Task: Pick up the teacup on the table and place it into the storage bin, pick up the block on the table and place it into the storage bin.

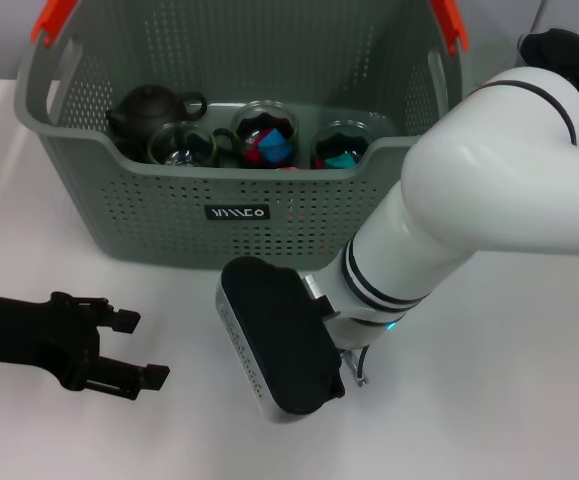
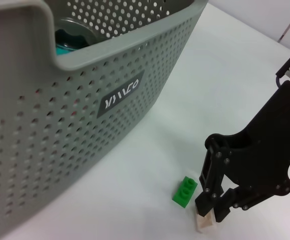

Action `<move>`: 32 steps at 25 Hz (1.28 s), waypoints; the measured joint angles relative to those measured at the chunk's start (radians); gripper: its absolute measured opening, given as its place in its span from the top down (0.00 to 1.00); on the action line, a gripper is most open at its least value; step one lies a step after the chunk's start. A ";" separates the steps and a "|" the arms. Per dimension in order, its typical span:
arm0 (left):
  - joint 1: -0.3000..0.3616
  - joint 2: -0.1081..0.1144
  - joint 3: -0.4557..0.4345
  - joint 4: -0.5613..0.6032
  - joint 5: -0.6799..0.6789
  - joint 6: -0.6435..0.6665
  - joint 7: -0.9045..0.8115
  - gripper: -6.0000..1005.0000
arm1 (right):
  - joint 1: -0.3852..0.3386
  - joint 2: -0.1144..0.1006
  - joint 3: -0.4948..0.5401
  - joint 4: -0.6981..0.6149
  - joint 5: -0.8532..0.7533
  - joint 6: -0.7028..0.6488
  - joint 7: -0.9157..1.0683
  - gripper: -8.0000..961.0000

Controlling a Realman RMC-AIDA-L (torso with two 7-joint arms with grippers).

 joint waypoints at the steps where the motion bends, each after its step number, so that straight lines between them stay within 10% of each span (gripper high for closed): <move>1: 0.000 0.000 0.000 0.000 0.000 0.000 0.000 0.07 | 0.000 0.000 0.000 0.000 0.000 0.000 0.000 0.83; 10: 0.010 0.004 -0.016 0.005 0.010 0.006 0.015 0.07 | -0.016 -0.014 0.081 -0.103 -0.034 -0.046 0.059 0.83; 25: 0.027 0.007 -0.090 0.009 0.103 0.005 0.076 0.07 | -0.076 -0.020 0.634 -0.504 -0.002 -0.271 0.139 0.83; 32: 0.017 -0.001 -0.087 0.009 0.099 0.002 0.088 0.07 | -0.068 -0.022 0.880 -0.396 0.005 -0.108 0.195 0.83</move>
